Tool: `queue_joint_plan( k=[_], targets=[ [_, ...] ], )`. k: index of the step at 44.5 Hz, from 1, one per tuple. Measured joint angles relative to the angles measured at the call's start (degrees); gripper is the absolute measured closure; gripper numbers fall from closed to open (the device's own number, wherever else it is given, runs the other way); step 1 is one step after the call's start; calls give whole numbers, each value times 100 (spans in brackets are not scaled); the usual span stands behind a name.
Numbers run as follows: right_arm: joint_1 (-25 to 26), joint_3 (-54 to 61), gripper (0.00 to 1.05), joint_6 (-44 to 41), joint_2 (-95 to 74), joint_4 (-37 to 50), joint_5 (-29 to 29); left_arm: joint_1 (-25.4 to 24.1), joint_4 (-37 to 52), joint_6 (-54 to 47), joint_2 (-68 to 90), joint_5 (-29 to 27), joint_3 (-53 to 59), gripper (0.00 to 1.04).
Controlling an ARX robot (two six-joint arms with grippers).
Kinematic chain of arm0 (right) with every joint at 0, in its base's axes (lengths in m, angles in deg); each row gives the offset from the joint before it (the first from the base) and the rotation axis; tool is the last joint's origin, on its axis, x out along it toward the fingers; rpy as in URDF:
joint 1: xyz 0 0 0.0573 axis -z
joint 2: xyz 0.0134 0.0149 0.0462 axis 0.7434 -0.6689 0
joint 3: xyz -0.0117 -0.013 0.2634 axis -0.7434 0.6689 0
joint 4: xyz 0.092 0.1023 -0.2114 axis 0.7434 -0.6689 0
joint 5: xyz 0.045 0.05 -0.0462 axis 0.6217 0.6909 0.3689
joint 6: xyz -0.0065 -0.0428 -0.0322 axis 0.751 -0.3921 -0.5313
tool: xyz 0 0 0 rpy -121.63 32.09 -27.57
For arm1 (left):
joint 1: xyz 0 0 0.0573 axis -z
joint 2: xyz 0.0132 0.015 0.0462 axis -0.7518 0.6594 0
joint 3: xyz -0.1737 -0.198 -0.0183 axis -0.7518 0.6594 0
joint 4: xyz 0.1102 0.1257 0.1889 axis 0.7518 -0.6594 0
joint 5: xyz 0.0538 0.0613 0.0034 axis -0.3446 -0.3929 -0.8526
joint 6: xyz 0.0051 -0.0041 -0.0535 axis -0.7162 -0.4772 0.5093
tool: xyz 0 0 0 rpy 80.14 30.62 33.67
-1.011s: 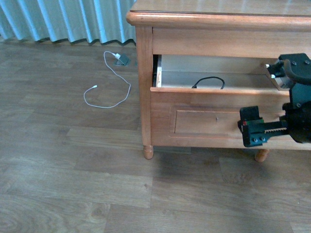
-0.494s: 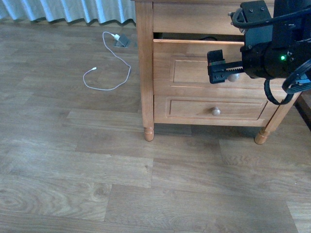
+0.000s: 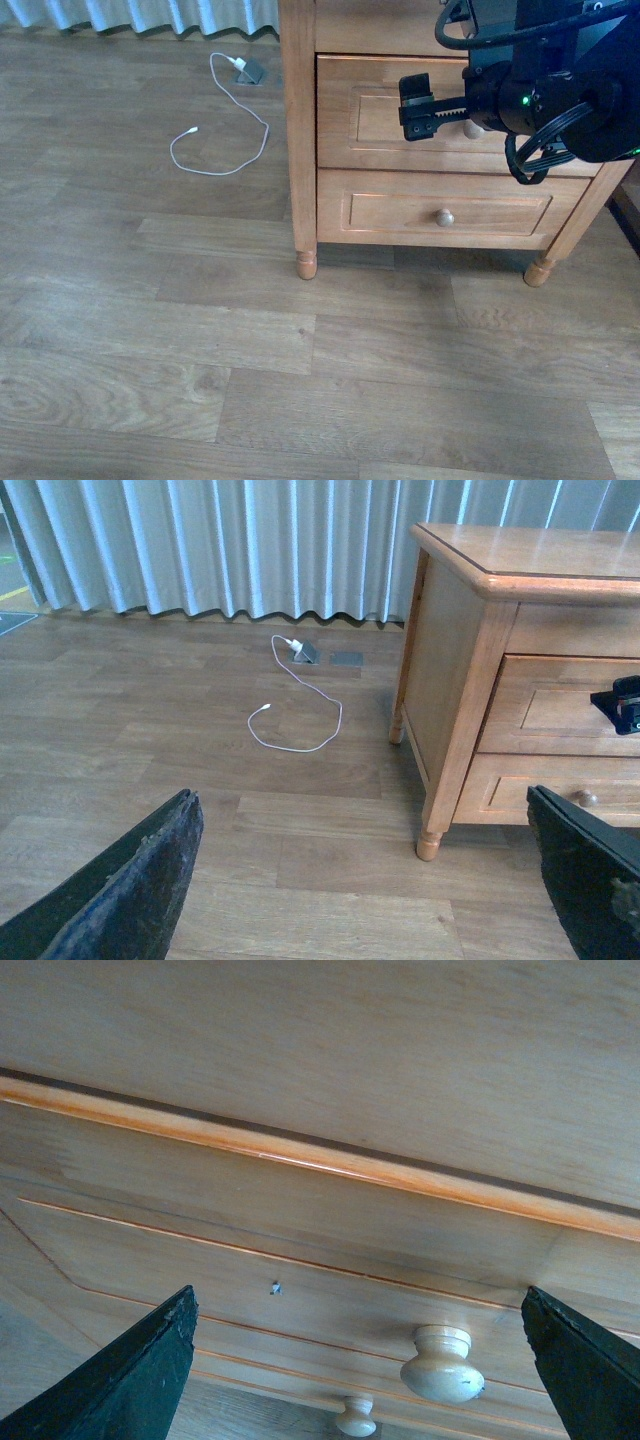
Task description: Put charger into drawer
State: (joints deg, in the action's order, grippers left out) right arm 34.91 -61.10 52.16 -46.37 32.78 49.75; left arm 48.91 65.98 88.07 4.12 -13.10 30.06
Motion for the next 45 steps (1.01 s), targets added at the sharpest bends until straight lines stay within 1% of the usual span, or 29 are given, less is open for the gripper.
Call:
queue_joint_plan(
  k=[5, 14, 17, 25, 31, 35, 38, 45],
  targets=[
    [-42, -122, 8, 20, -101, 7, -111, 0, 0, 0, 0, 0, 0, 6],
    [-44, -92, 8, 63, -101, 66, 44, 0, 0, 0, 0, 0, 0, 6],
    [-24, 118, 8, 59, 46, 144, 140, 0, 0, 2, 0, 0, 0, 6],
    [92, 1108, 8, 164, 988, 306, 391, 0, 0, 0, 0, -2, 0, 6],
    [267, 2280, 8, 354, 2347, 348, 579, 0, 0, 0, 0, 0, 0, 6],
    [398, 3248, 8, 522, 3510, 173, 706, 0, 0, 0, 0, 0, 0, 6],
    [492, 3915, 8, 627, 4419, -83, 822, 0, 0, 0, 0, 0, 0, 6],
    [876, 5145, 8, 837, 6911, -1152, 1126, 0, 0, 0, 0, 0, 0, 6]
  ],
)
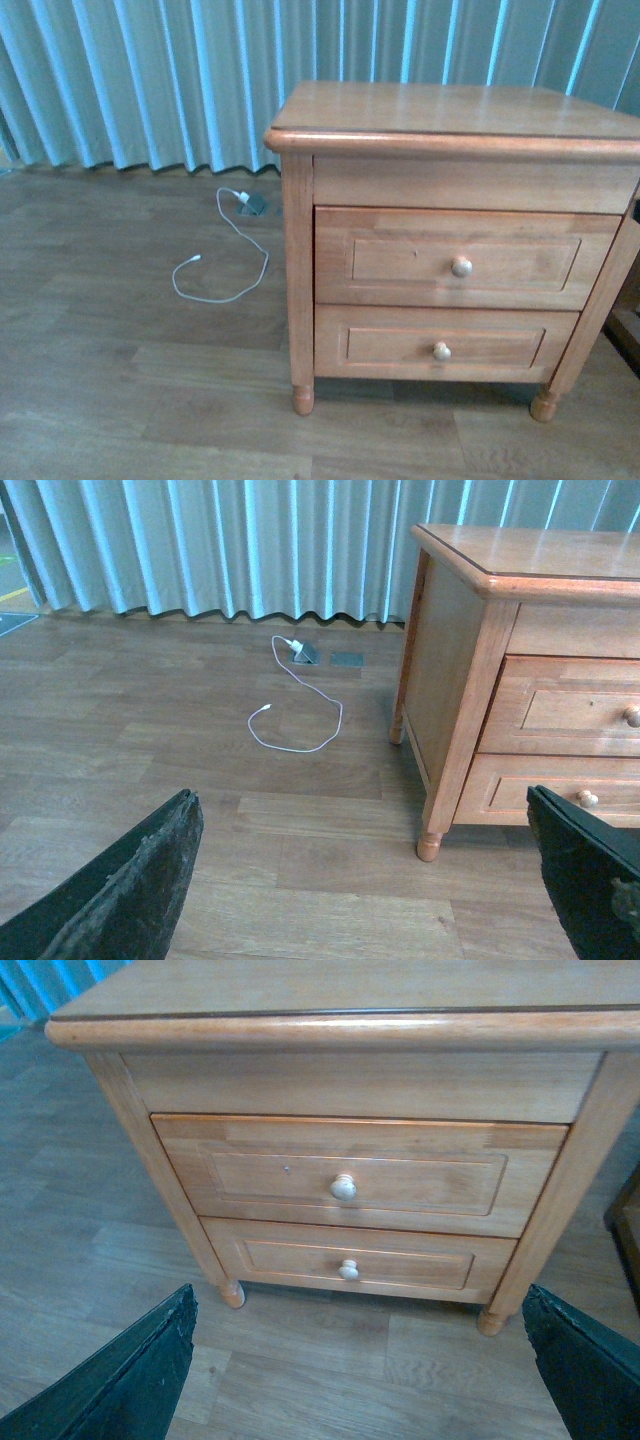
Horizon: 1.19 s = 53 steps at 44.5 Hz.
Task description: Put charger into drawer
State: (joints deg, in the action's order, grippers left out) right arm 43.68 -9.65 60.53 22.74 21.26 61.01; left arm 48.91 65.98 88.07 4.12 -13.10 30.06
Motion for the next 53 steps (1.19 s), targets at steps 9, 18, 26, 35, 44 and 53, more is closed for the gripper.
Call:
queue_joint_plan(
  k=[9, 18, 26, 35, 44, 53],
  targets=[
    [994, 962, 8, -70, 2524, -1172, 245, 0, 0, 2, 0, 0, 0, 6],
    [911, 1447, 25, -210, 2704, -13, -162, 0, 0, 0, 0, -2, 0, 6],
    [455, 1814, 57, -280, 3171, 107, -549, 0, 0, 0, 0, -2, 0, 6],
    [455, 2092, 99, -284, 3733, -186, -581, 0, 0, 0, 0, -2, 0, 6],
    [450, 2225, 103, -302, 4120, -437, -584, 0, 0, 2, 0, 0, 0, 6],
    [450, 2481, 103, -302, 4533, -551, -581, 0, 0, 0, 0, 0, 0, 6]
  ],
)
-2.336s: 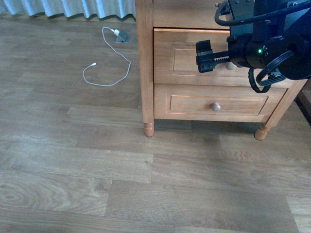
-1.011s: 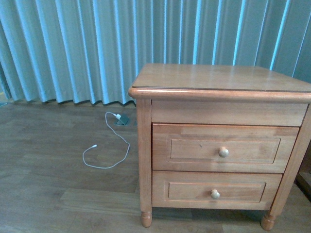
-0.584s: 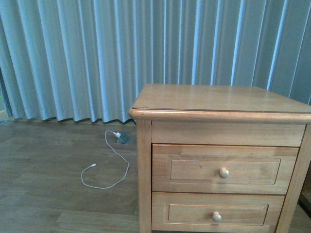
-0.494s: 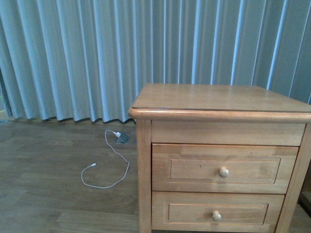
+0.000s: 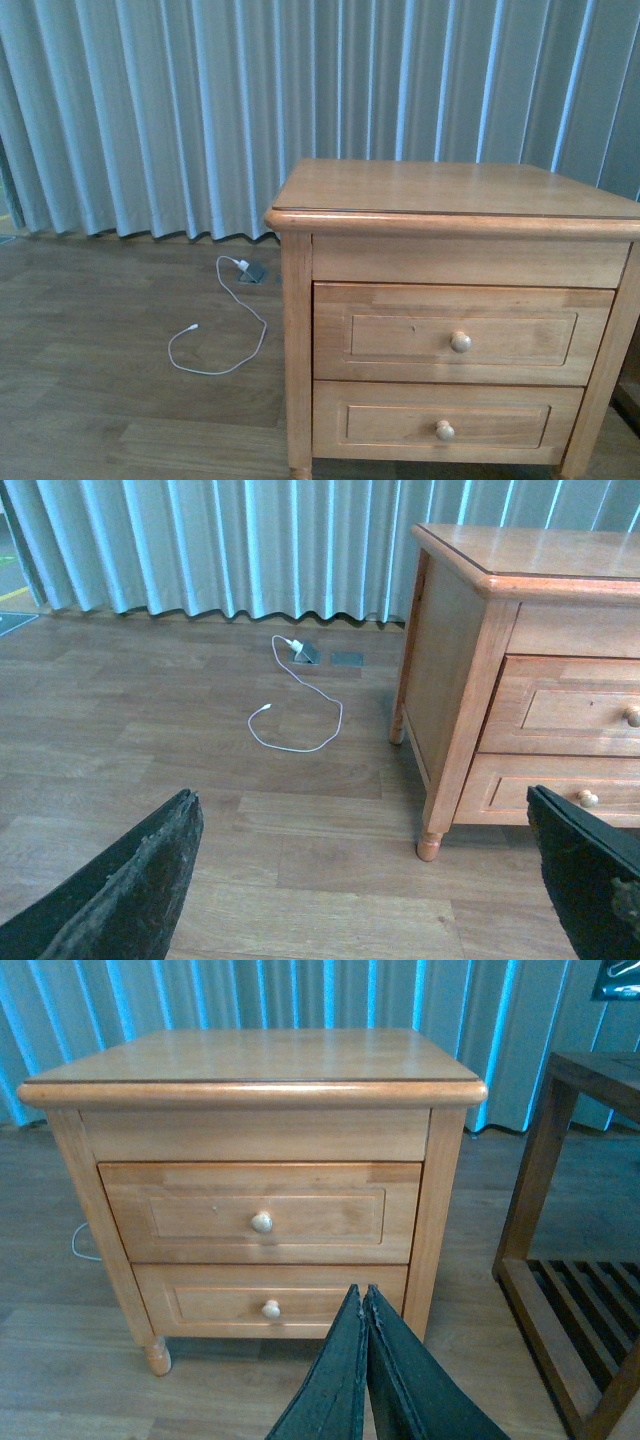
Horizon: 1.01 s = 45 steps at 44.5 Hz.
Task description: Put charger into drawer
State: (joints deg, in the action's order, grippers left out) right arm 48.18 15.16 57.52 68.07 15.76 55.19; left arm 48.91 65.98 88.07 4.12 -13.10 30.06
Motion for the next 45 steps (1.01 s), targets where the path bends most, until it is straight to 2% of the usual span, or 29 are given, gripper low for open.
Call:
queue_joint_plan(
  k=[19, 24, 42, 45],
  targets=[
    [0, 7, 103, -4, 817, -793, 0, 0, 0, 0, 0, 0, 0, 6],
    [0, 2, 103, -4, 1650, -1766, 2, 0, 0, 0, 0, 0, 0, 6],
    [0, 2, 103, -9, 1788, -1801, 2, 0, 0, 0, 0, 0, 0, 6],
    [0, 2, 93, -9, 1788, -1801, 2, 0, 0, 0, 0, 0, 0, 6]
  ],
)
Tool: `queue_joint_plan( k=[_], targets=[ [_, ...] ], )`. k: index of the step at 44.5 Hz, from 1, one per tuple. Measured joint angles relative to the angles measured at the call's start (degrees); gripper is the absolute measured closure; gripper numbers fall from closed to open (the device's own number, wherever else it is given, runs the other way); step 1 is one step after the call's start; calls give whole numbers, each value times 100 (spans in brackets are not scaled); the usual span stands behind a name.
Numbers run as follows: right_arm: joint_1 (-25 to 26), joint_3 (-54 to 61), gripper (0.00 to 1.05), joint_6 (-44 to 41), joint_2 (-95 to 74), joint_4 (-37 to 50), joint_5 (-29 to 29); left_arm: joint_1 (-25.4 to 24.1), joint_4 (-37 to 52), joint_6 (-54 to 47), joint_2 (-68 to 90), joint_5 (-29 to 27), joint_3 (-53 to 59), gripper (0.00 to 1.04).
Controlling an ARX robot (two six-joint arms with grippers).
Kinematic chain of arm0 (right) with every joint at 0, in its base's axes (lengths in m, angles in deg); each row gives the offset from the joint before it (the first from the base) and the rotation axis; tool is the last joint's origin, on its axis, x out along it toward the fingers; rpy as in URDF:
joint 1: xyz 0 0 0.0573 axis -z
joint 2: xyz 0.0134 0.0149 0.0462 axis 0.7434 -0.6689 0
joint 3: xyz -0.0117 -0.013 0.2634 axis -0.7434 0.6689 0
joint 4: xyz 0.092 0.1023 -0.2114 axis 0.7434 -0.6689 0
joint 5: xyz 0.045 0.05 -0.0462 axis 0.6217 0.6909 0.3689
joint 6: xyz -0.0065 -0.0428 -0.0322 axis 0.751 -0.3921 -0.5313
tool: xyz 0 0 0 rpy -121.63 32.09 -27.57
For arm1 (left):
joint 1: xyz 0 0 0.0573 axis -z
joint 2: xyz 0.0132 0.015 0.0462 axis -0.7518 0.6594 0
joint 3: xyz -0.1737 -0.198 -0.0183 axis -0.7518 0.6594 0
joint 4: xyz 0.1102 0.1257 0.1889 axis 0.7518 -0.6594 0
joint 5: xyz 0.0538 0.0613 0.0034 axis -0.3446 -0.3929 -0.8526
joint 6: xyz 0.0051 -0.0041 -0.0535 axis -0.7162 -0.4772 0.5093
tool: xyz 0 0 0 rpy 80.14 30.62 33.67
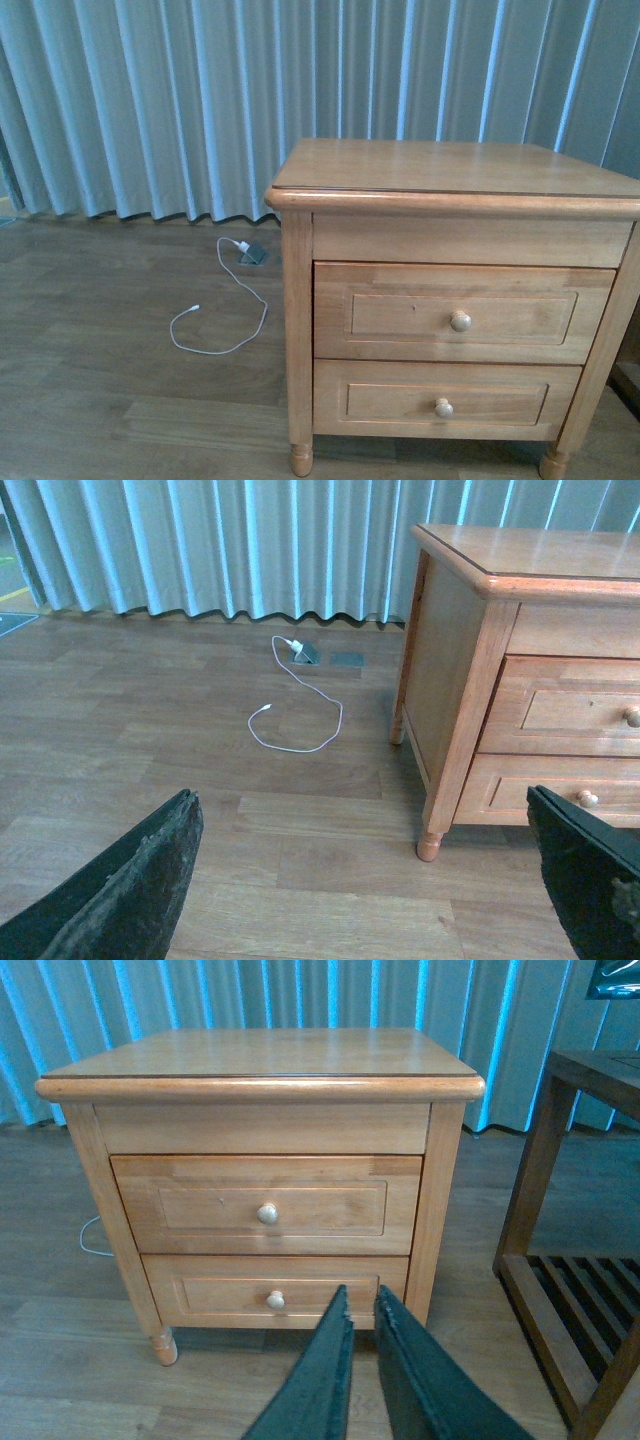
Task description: Put charger into drawer
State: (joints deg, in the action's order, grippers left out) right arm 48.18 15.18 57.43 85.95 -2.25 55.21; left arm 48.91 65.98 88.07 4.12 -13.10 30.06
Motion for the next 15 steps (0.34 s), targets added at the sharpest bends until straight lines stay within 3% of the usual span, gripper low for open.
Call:
queue_joint_plan(
  k=[15],
  targets=[
    [0, 0, 35, 0, 0, 0, 0, 0, 0, 0, 0, 0, 0, 6]
  ],
)
